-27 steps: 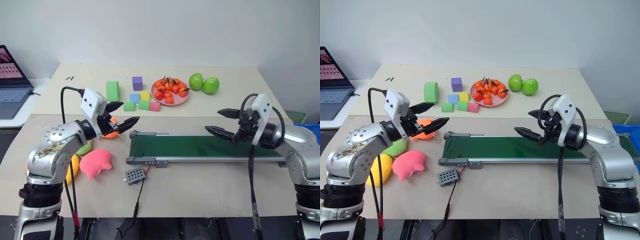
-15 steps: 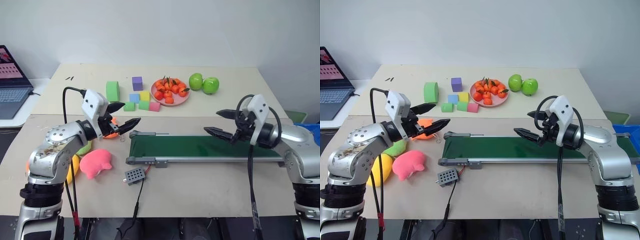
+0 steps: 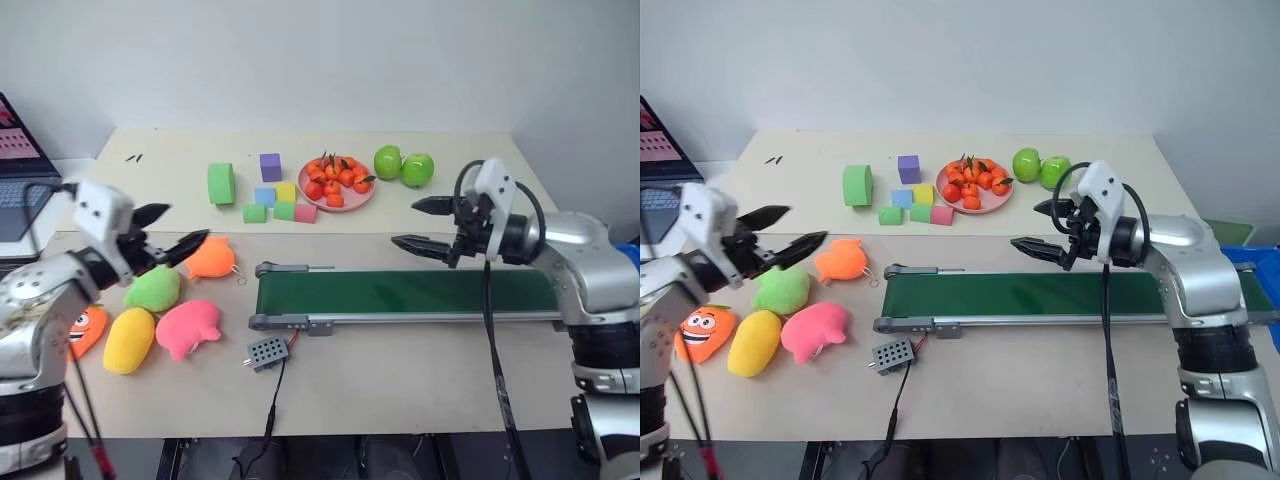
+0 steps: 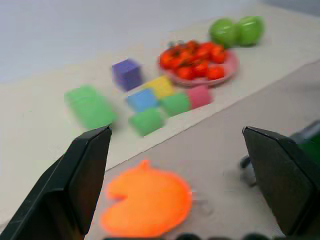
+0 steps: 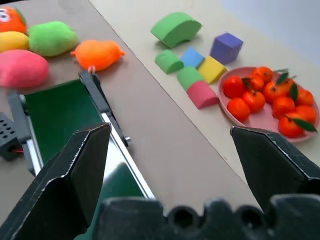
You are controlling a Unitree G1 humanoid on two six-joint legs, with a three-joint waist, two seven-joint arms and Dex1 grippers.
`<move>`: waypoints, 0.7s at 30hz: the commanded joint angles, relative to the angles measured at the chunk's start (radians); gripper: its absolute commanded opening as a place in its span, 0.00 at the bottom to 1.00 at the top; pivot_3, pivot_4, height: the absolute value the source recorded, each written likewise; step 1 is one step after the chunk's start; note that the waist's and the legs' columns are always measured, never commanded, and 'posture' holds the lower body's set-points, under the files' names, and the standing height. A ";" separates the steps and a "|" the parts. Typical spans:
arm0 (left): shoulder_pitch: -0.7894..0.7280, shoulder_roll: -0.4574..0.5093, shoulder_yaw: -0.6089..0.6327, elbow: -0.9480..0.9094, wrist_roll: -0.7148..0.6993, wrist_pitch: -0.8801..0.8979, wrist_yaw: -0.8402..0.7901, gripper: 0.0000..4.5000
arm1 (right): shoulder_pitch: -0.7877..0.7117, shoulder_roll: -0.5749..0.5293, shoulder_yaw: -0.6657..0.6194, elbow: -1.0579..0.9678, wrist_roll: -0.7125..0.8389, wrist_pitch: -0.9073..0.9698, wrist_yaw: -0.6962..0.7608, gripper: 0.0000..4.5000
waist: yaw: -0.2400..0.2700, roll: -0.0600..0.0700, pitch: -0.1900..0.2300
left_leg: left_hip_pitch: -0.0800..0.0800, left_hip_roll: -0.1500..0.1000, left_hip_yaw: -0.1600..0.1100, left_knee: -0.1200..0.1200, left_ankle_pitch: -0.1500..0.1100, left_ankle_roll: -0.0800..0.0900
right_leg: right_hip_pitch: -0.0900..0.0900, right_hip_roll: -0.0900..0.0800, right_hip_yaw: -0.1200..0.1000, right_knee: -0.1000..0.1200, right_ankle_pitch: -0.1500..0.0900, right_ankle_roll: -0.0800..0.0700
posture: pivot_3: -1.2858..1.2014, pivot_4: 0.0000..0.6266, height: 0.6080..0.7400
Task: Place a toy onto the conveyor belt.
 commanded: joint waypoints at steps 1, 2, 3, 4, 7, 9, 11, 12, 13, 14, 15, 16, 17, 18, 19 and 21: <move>0.067 -0.013 0.128 -0.021 0.021 -0.013 0.081 0.99 | -0.068 0.007 0.015 0.006 0.036 0.033 0.061 1.00 | 0.000 0.000 0.000 | 0.000 0.000 0.000 0.000 0.000 0.000 | 0.000 0.000 0.000 0.000 0.000 0.000 | 0.52 0.24 0.99; 0.095 -0.022 0.157 -0.026 0.020 -0.010 0.098 0.99 | -0.080 0.011 0.020 0.012 0.040 0.038 0.080 1.00 | 0.001 0.000 0.000 | 0.000 0.000 0.000 0.000 0.000 0.000 | 0.000 0.000 0.000 0.000 0.000 0.000 | 0.52 0.24 0.99; 0.119 -0.031 0.182 -0.032 0.018 -0.010 0.110 0.99 | -0.087 0.013 0.025 0.014 0.047 0.043 0.100 1.00 | 0.001 0.000 0.000 | 0.000 0.000 0.000 0.000 0.000 0.000 | 0.000 0.000 0.000 0.000 0.000 0.000 | 0.52 0.24 0.99; 0.142 -0.039 0.202 -0.034 0.017 -0.013 0.120 0.99 | -0.090 0.014 0.029 0.011 0.058 0.047 0.122 1.00 | 0.004 0.000 0.000 | 0.000 0.000 0.000 0.000 0.000 0.000 | 0.000 0.000 0.000 0.000 0.000 0.000 | 0.52 0.24 0.99; 0.207 -0.055 0.237 -0.022 0.034 -0.015 0.151 0.99 | -0.089 0.016 0.040 -0.013 0.096 0.064 0.186 1.00 | 0.012 0.000 0.000 | 0.000 0.000 -0.001 0.000 0.000 0.000 | 0.000 0.000 -0.001 0.000 0.000 0.000 | 0.52 0.24 0.99; 0.233 -0.068 0.247 0.001 0.043 -0.021 0.172 0.99 | -0.086 0.020 0.045 -0.035 0.120 0.080 0.215 1.00 | 0.014 0.000 0.000 | 0.000 0.000 0.000 0.000 0.000 0.000 | 0.000 0.000 -0.001 0.000 0.000 0.000 | 0.52 0.24 0.99; 0.240 -0.086 0.258 0.026 0.036 -0.015 0.194 0.99 | -0.086 0.024 0.046 -0.058 0.148 0.105 0.235 1.00 | 0.014 0.000 0.000 | 0.000 0.000 0.000 0.000 0.000 0.000 | 0.000 0.000 -0.001 0.000 0.000 0.000 | 0.52 0.24 0.99; 0.240 -0.094 0.262 0.036 0.032 -0.010 0.204 0.99 | -0.086 0.026 0.047 -0.066 0.158 0.115 0.241 1.00 | 0.014 0.000 0.000 | 0.000 0.000 -0.001 0.000 0.000 0.000 | 0.000 0.000 -0.001 0.001 0.000 0.000 | 0.52 0.24 0.99; 0.242 -0.098 0.258 0.051 0.042 -0.018 0.213 0.99 | -0.087 0.025 0.050 -0.075 0.163 0.121 0.244 1.00 | 0.014 0.000 0.000 | 0.000 0.000 -0.001 0.000 0.000 0.000 | 0.000 0.000 -0.001 0.001 0.000 0.000 | 0.52 0.24 0.99; 0.235 -0.106 0.257 0.080 0.047 -0.025 0.225 0.99 | -0.091 0.026 0.053 -0.081 0.164 0.131 0.242 1.00 | 0.013 0.000 0.000 | 0.000 0.000 -0.001 0.000 0.000 0.000 | 0.000 0.000 -0.001 0.001 0.000 0.000 | 0.52 0.24 0.99; 0.231 -0.111 0.257 0.098 0.049 -0.031 0.233 0.99 | -0.093 0.025 0.054 -0.087 0.166 0.139 0.240 1.00 | 0.013 0.000 0.000 | 0.000 0.000 -0.001 0.000 0.000 0.000 | 0.000 0.000 -0.001 0.001 0.000 0.000 | 0.52 0.24 0.99; 0.230 -0.110 0.242 0.125 0.068 -0.050 0.239 0.99 | -0.096 0.028 0.055 -0.093 0.169 0.148 0.230 1.00 | 0.013 0.000 0.000 | 0.000 0.000 -0.001 0.000 0.000 0.000 | 0.000 0.000 -0.001 0.001 0.000 0.000 | 0.52 0.24 0.99; 0.222 -0.115 0.234 0.148 0.075 -0.063 0.248 0.99 | -0.094 0.031 0.054 -0.107 0.179 0.159 0.226 1.00 | 0.013 0.000 0.000 | 0.000 0.000 -0.001 0.000 0.000 0.000 | 0.000 0.000 -0.001 0.001 0.000 0.000 | 0.52 0.24 0.99; 0.215 -0.116 0.222 0.170 0.090 -0.079 0.256 0.99 | -0.091 0.033 0.053 -0.123 0.193 0.172 0.222 1.00 | 0.013 0.000 0.000 | 0.000 0.000 0.000 0.000 0.000 0.000 | 0.000 0.000 -0.001 0.001 0.000 0.000 | 0.52 0.24 0.99; 0.213 -0.115 0.210 0.192 0.104 -0.093 0.260 0.99 | -0.087 0.035 0.047 -0.140 0.209 0.189 0.218 1.00 | 0.013 0.000 0.000 | 0.000 0.000 0.000 0.000 0.000 -0.001 | -0.001 0.000 -0.001 0.001 0.000 0.000 | 0.52 0.24 0.99; 0.217 -0.113 0.204 0.226 0.127 -0.118 0.272 0.99 | -0.075 0.028 0.033 -0.174 0.235 0.213 0.216 1.00 | 0.013 0.000 0.000 | 0.000 0.000 0.000 0.000 0.000 -0.001 | -0.001 0.000 -0.001 0.001 0.000 0.000 | 0.52 0.24 0.99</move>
